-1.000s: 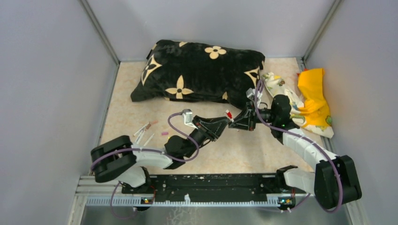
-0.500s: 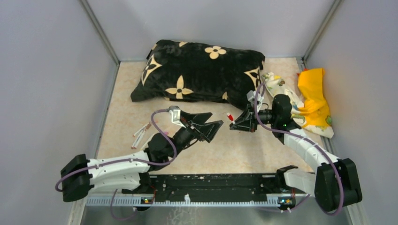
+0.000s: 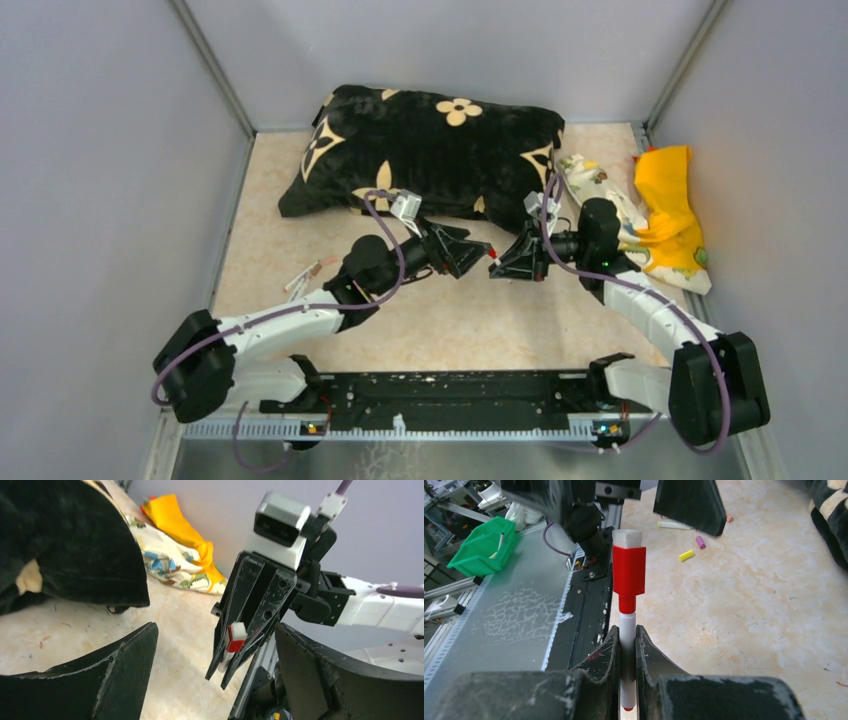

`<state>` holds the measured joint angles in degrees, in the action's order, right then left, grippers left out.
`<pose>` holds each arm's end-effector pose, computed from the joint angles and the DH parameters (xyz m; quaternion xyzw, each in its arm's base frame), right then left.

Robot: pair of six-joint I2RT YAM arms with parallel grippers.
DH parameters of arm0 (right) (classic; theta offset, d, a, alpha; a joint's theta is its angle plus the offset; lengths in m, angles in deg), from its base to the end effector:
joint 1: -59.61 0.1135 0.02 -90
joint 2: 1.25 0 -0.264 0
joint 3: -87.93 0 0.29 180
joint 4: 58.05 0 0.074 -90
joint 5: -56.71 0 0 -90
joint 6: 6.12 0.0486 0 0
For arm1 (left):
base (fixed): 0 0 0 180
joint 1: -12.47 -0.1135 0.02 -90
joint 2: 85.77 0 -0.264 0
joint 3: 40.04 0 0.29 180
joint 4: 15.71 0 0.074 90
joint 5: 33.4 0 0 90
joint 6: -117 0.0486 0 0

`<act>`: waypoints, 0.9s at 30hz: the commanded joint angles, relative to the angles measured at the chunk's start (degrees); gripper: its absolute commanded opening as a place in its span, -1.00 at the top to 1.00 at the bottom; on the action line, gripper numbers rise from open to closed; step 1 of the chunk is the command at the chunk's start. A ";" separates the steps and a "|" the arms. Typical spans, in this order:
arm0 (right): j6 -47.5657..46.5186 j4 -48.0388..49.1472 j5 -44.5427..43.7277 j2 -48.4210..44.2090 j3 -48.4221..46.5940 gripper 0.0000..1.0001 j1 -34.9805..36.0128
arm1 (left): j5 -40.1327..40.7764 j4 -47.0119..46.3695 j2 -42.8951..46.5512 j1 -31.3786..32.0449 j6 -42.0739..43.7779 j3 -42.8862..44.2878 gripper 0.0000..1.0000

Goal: Insert the pens into the pen caps
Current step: Press the pen cap onto the pen.

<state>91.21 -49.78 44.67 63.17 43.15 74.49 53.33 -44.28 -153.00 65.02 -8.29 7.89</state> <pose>0.2406 0.1131 0.2376 -0.4373 0.5739 0.5724 0.3896 0.1878 -0.2497 0.2808 0.1186 0.6368 -0.5416 0.5358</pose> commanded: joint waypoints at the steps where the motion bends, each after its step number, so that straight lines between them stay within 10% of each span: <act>1: 1.30 1.85 -0.24 1.26 -3.06 1.00 0.07 | -3.77 -5.40 -3.94 -0.15 -2.84 2.40 -0.79; 14: 1.83 1.16 -1.78 2.82 -3.63 1.00 0.33 | -5.59 -12.15 -10.74 -0.09 -6.34 3.20 -0.19; 27: 1.48 -0.20 -4.96 2.78 -4.23 1.00 0.33 | -11.93 -10.11 -14.19 -0.09 -9.58 3.89 1.00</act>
<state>93.13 -51.51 41.72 65.97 42.10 74.51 47.17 -55.19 -165.63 64.41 -15.90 10.16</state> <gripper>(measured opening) 0.061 0.054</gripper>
